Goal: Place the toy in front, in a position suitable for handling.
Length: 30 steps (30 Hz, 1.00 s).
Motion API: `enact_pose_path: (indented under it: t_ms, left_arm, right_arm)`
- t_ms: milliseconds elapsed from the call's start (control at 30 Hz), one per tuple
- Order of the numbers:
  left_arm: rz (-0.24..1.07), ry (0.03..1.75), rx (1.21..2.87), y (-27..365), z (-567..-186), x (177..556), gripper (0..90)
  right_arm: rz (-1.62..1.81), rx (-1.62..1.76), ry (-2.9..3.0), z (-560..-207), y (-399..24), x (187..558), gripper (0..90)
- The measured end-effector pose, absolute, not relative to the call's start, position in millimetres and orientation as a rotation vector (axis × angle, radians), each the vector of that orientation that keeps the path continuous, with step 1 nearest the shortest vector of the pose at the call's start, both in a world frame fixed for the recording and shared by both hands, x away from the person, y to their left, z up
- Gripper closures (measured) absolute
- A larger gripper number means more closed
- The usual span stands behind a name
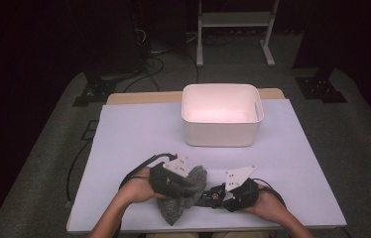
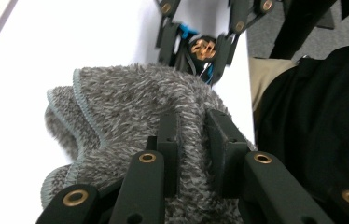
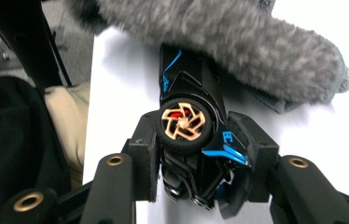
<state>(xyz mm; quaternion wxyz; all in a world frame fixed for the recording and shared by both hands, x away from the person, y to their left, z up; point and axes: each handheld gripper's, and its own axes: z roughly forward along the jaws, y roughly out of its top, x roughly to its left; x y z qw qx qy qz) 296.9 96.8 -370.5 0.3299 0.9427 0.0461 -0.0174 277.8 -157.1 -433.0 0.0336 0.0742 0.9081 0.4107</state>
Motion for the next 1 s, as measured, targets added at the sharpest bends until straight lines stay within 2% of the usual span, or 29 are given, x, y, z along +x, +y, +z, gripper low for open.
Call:
enact_pose_path:
  t_ms: [500,1000]
  left_arm:
    - [-0.019,0.216,2.454,120.4,-377.8,304.3,75.8]
    - [-0.05,0.084,2.467,69.3,-374.5,304.7,75.8]
  right_arm:
    - [1.24,0.293,2.776,-432.3,-192.5,281.9,57.1]
    - [1.278,0.302,2.739,-437.3,-194.4,278.5,57.0]
